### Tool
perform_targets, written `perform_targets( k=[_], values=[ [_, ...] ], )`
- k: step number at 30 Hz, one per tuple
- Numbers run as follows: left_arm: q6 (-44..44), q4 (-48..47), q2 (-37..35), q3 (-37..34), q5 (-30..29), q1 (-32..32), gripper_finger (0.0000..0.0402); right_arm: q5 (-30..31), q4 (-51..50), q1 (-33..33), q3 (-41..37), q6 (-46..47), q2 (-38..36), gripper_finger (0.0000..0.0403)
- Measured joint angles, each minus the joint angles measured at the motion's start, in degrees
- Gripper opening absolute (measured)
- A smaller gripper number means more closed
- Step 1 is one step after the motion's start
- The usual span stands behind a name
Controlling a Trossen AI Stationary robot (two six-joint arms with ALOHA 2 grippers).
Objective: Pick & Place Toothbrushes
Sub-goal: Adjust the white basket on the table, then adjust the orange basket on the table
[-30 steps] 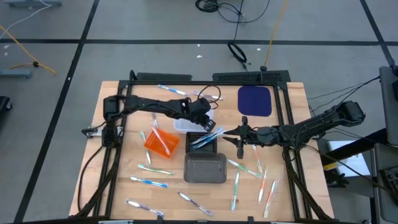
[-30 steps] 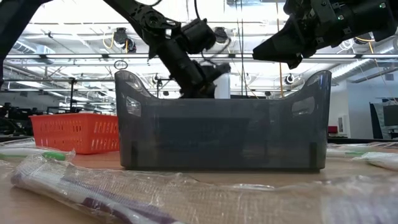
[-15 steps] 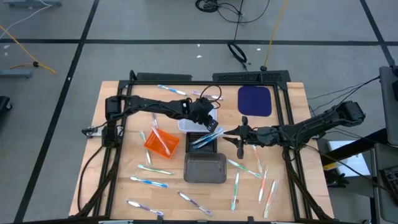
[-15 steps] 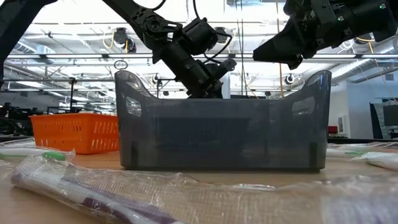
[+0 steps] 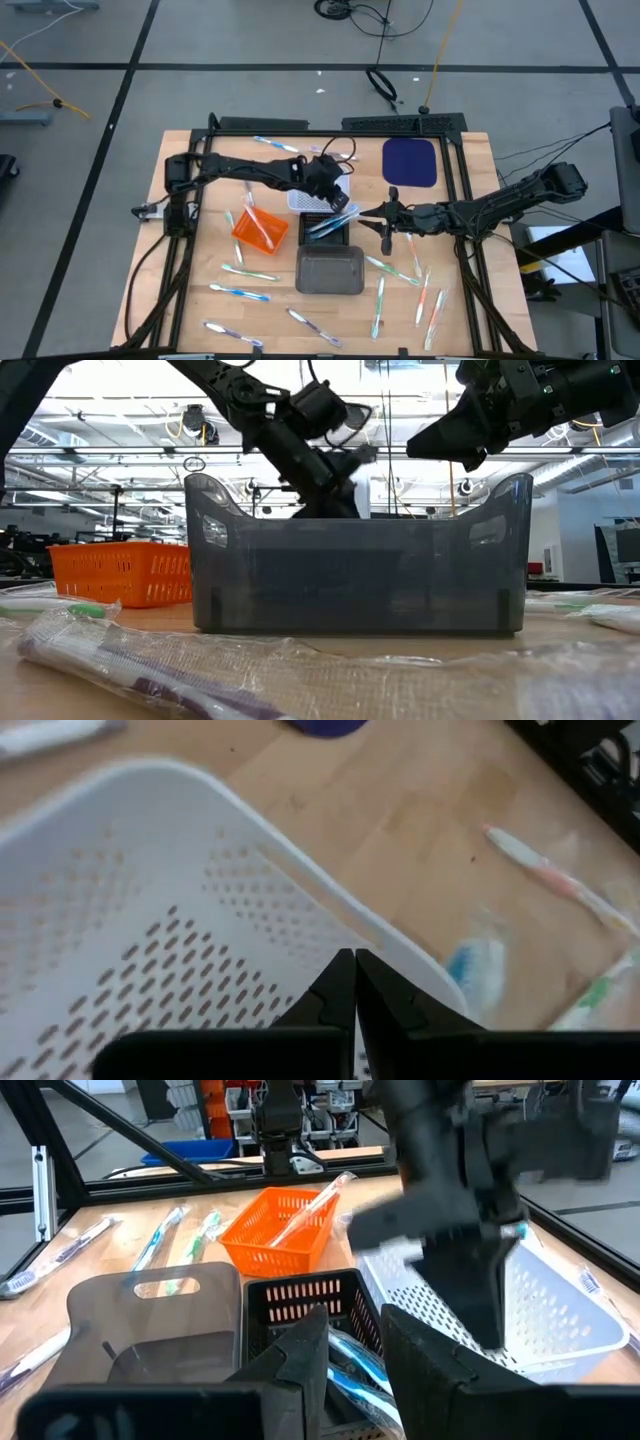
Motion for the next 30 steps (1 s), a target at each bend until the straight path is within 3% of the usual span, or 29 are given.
perform_targets(
  k=[6,13,16,26,30],
  values=[
    [1.17,-8.19,-5.75,0.01,-1.66,-0.50,0.0010,-0.11,-0.79,0.01,0.00,0.34,0.00,0.0086],
    [-2.64,-30.29,-15.27,0.01,-16.54,-5.84,0.0010,-0.23,-1.86,0.00,0.00,0.68,0.00,0.0086],
    [-7.56,-37.85,-19.02,0.01,-19.87,-9.24,0.0010,-0.25,-1.84,0.02,0.00,0.54,0.00,0.0086],
    [-28.82,-59.90,-19.61,-0.10,-22.15,-18.39,0.0010,-0.29,-1.72,0.02,0.00,-0.44,0.00,0.0086],
    [-33.23,-59.62,-19.70,-3.11,-20.88,-20.32,0.0010,-0.31,-1.75,0.02,0.00,-0.44,0.00,0.0086]
  ],
)
